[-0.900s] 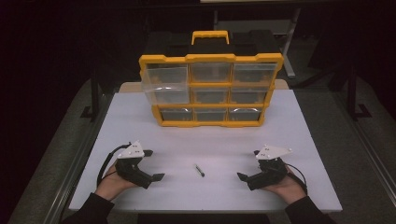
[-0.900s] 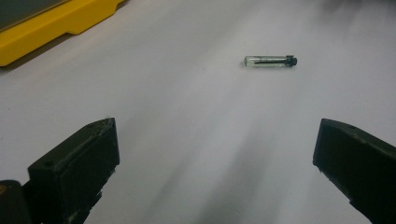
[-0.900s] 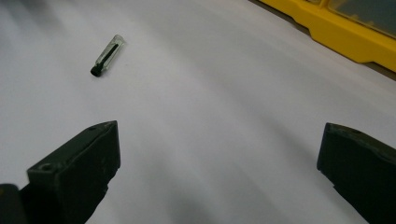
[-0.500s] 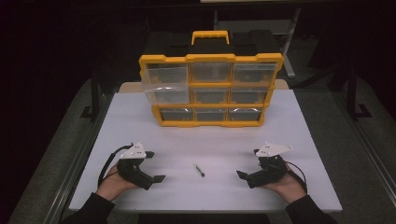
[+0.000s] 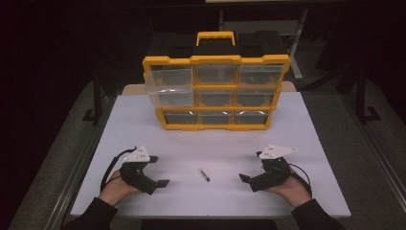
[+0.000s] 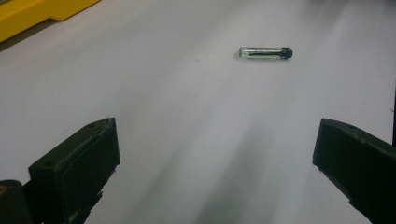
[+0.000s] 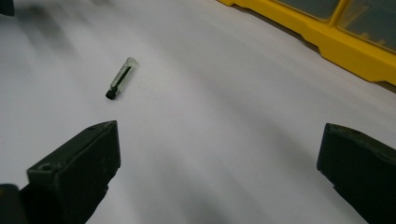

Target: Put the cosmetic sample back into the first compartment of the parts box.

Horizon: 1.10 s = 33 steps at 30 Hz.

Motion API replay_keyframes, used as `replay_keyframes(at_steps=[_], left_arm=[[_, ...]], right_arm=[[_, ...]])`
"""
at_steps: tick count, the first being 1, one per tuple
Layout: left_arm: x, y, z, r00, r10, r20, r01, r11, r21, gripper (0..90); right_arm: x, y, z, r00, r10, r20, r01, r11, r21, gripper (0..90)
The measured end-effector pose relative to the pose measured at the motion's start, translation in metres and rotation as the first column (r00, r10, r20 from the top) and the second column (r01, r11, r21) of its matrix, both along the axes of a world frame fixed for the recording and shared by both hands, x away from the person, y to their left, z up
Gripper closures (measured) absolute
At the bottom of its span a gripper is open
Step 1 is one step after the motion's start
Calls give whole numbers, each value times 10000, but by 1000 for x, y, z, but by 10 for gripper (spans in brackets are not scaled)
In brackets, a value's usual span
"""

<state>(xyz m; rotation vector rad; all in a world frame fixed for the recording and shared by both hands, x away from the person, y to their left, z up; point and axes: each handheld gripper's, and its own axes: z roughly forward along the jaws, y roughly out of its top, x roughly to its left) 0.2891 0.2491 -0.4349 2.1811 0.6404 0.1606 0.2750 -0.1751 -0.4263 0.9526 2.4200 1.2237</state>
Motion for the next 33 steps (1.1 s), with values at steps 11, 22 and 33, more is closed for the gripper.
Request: replay_keyframes(at_steps=[11, 22, 33], left_arm=[[-3, 0, 1, 9995, 51, 306, -52, 10000, 36, 0], [-1, 1, 0, 9997, 137, 208, -139, 9999, 55, 0], [-1, 0, 0, 9997, 126, 186, -127, 9999, 27, 0]], right_arm=[[6, 7, 4, 10000, 75, -15, -74, 9999, 78, 0], [11, 15, 6, 9998, 206, -20, -205, 9998, 26, 0], [15, 26, 7, 9988, 481, -92, -481, 9988, -8, 0]])
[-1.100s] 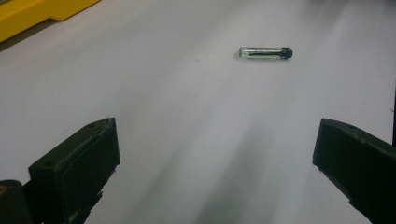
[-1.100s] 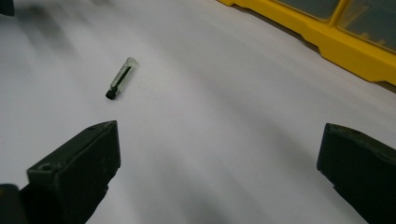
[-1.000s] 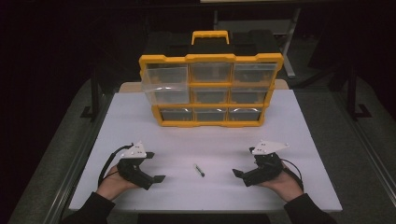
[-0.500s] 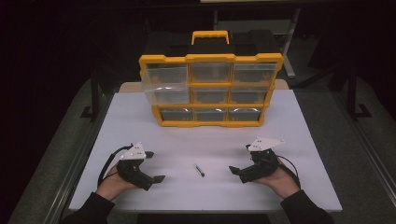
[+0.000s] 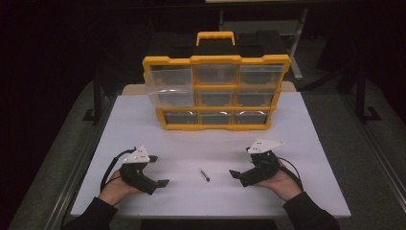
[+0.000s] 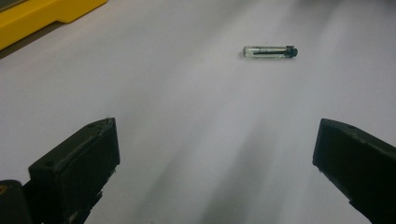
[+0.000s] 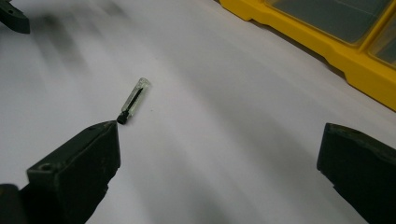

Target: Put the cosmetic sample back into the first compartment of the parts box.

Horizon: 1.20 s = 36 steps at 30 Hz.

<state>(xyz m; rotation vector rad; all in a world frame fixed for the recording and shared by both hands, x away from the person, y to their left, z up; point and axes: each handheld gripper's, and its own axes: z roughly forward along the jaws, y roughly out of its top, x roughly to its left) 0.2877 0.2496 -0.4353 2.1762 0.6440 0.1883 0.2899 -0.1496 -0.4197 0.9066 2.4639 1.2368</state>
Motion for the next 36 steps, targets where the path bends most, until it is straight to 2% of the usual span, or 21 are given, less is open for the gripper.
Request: replay_keyframes(at_steps=[14, 27, 36], left_arm=[[0, 0, 0, 10000, -22, -19, 22, 10000, -78, 0], [0, 1, 0, 10000, -23, 15, 23, 10000, -65, 0], [-1, 1, 0, 10000, -10, 4, 10, 10000, -56, 0]], right_arm=[[6, 11, 0, 9997, 249, -19, -249, 9995, -169, 0], [11, 20, 1, 9993, 359, -107, -360, 9993, -113, 0], [14, 26, 4, 9987, 515, -6, -515, 9986, -97, 0]])
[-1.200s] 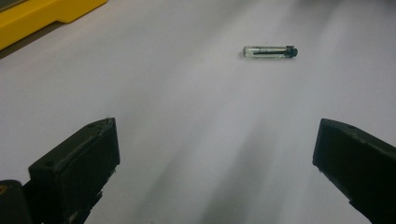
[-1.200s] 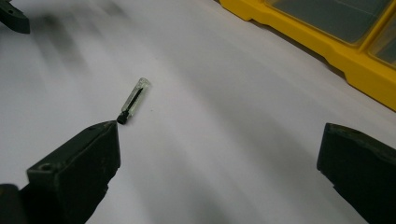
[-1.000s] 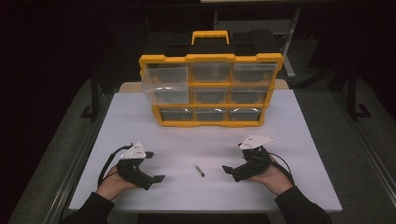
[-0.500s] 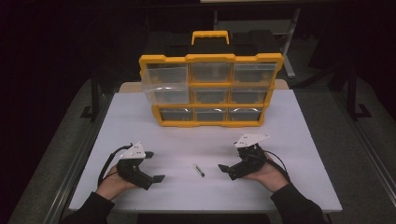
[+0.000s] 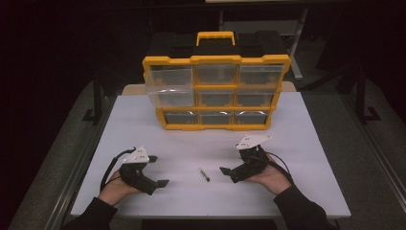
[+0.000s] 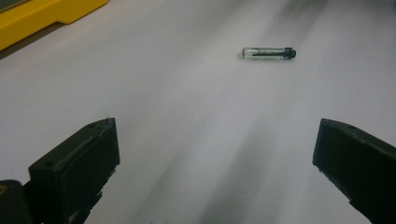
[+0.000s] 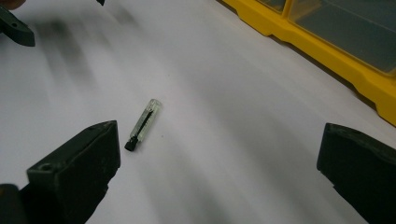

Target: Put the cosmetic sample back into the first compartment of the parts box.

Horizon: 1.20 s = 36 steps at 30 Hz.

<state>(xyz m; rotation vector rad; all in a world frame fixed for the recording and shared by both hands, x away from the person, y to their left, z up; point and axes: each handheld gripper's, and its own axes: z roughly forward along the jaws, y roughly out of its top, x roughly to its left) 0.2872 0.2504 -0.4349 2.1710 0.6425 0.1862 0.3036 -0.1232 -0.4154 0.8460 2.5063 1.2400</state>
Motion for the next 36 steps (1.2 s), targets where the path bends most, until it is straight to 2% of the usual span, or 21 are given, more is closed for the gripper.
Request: replay_keyframes(at_steps=[20, 28, 36], left_arm=[[1, 2, 0, 9999, 126, -38, -126, 9999, -75, 0], [2, 2, 0, 9999, 125, -56, -126, 9999, -113, 0], [1, 1, 0, 9999, 119, -43, -119, 9999, -119, 0]], right_arm=[[5, 24, 3, 9991, 413, 51, -413, 9991, 24, 0], [8, 35, 0, 9981, 618, 75, -617, 9980, -143, 0], [8, 48, -3, 9964, 846, -111, -849, 9958, -338, 0]])
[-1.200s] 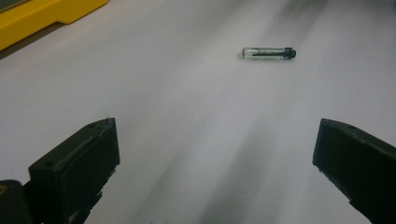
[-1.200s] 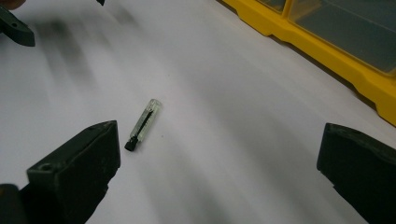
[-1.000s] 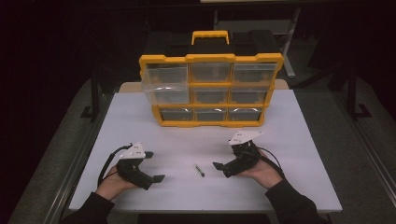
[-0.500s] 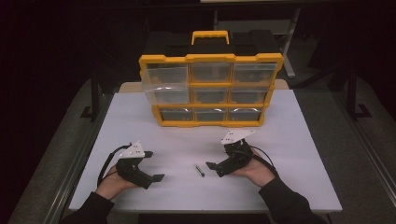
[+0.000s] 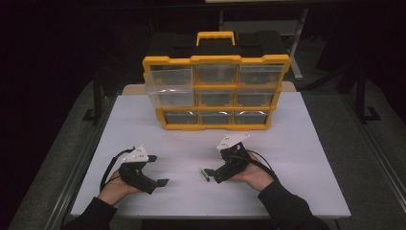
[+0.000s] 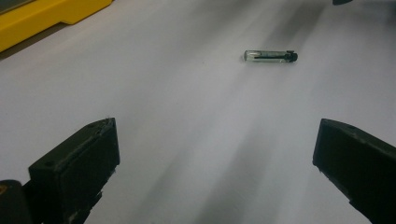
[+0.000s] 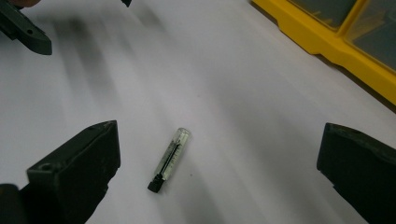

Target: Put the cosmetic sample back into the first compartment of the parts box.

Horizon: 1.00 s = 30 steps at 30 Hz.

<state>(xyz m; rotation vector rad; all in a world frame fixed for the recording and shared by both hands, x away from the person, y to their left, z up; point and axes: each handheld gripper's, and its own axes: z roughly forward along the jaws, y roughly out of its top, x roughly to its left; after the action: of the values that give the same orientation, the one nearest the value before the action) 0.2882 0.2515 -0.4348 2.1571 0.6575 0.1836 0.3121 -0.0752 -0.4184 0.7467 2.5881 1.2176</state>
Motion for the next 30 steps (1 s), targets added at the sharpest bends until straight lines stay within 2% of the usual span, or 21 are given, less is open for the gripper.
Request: replay_keyframes(at_steps=[24, 30], left_arm=[[0, 0, 0, 10000, -27, -15, 27, 10000, -33, 0], [0, 0, 0, 10000, -59, -14, 59, 10000, -23, 0]], right_arm=[[5, 29, -15, 9969, 451, -645, -500, 9959, -751, 0], [5, 37, -17, 9965, 505, -673, -575, 9928, -1053, 0]])
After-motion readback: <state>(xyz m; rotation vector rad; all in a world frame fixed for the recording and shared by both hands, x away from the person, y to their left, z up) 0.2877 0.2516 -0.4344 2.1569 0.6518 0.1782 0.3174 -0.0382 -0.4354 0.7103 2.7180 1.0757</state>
